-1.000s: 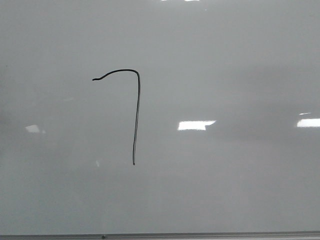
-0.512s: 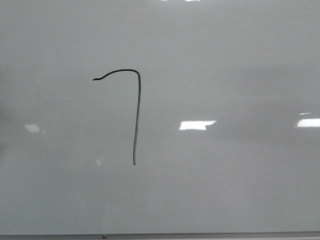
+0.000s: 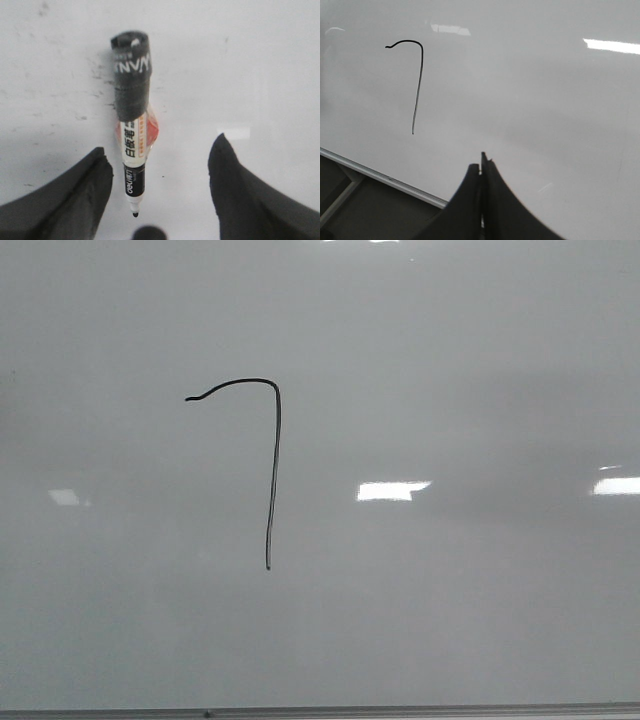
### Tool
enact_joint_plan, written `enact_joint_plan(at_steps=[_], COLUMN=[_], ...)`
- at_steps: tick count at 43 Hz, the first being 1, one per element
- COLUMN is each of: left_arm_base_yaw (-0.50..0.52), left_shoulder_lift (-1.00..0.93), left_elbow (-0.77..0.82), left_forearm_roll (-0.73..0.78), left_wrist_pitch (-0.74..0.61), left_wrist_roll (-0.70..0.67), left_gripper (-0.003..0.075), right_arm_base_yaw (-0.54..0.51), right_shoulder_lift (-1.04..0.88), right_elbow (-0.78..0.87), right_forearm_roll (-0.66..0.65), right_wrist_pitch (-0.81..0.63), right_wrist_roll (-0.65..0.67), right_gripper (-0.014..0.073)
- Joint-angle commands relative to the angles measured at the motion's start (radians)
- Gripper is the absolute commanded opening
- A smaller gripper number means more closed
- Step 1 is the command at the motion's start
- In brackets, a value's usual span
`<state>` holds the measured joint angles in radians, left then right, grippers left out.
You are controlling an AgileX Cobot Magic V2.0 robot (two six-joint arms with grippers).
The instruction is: Write number 7 on whiteboard
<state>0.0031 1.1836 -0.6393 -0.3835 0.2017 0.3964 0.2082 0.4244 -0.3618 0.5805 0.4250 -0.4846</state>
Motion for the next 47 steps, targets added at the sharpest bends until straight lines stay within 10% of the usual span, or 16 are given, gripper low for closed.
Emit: enact_joint_plan(at_steps=[1,14,47], left_arm_base_yaw=[0.0,0.0,0.0], left_shoulder_lift=[-0.139,-0.516,-0.74], left_elbow=[-0.008,-0.004,-0.004], left_forearm_roll=[0.014,0.033,0.035], left_wrist_pitch=[-0.038,0.137,0.141], left_wrist_roll=[-0.009,-0.005,-0.005], left_gripper=[0.0385,-0.002,-0.002], right_arm_base_yaw=[-0.008,-0.008,-0.008], right_shoulder_lift=[0.002,0.002,0.002], right_elbow=[-0.026,-0.026,-0.026], right_forearm_roll=[0.025,0.025,0.025], right_wrist_pitch=[-0.068,-0.068,-0.068], right_wrist_roll=[-0.004,-0.004,-0.004], right_gripper=[-0.0069,-0.0069,-0.0069])
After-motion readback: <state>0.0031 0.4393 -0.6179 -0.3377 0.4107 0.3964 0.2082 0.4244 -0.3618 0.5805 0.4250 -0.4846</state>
